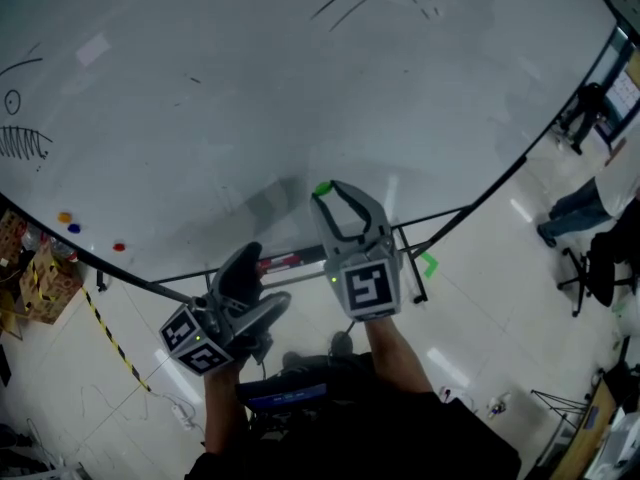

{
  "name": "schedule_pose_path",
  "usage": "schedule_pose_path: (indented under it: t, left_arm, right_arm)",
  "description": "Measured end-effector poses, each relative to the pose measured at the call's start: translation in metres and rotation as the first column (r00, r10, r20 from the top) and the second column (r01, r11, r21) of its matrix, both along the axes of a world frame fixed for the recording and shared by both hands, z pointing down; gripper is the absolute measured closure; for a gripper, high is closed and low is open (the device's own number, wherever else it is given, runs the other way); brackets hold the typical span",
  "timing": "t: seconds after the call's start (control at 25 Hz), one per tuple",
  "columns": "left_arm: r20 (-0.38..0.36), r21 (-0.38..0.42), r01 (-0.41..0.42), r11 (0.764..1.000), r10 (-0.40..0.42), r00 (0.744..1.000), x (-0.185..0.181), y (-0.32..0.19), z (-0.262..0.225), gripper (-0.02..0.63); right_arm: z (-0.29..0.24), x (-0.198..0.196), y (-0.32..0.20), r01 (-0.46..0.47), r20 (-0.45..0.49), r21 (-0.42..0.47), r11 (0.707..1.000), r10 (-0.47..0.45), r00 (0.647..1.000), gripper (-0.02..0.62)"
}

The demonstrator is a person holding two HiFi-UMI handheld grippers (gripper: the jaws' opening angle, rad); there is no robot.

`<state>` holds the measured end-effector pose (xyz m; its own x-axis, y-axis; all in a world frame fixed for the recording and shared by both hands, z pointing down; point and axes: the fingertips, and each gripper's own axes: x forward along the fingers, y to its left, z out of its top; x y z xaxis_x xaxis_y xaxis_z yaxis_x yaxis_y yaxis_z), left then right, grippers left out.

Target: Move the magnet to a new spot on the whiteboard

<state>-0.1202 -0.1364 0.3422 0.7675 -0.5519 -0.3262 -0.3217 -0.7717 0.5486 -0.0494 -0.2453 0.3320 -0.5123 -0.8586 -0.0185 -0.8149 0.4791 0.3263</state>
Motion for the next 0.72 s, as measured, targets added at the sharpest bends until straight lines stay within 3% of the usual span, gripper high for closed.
schedule_pose_path:
  t: [0.36,0.56,0.72]
  left_arm:
    - [-0.006,-0.005,-0.027,1.0,0.027,1.0,0.014,0.004,0.001,0.16]
    - [0.007,0.04,-0.036,0.999,0.036,0.999,0.019,0.005,-0.013,0.16]
    - [0.014,0.078,-0.041,0.996,0.04,0.999,0.025,0.008,-0.019,0.16]
  right_arm:
    - [-0.004,0.023,0.027,0.083,0.075,-0.078,0.994,-0.077,0.994,0.446]
    - [-0.009,0.026,0.042,0.243,0.189,-0.155,0.958,-0.213,0.959,0.446]
    - [-0.017,0.031,0.05,0.288,0.225,-0.152,0.946,-0.25,0.942,0.445]
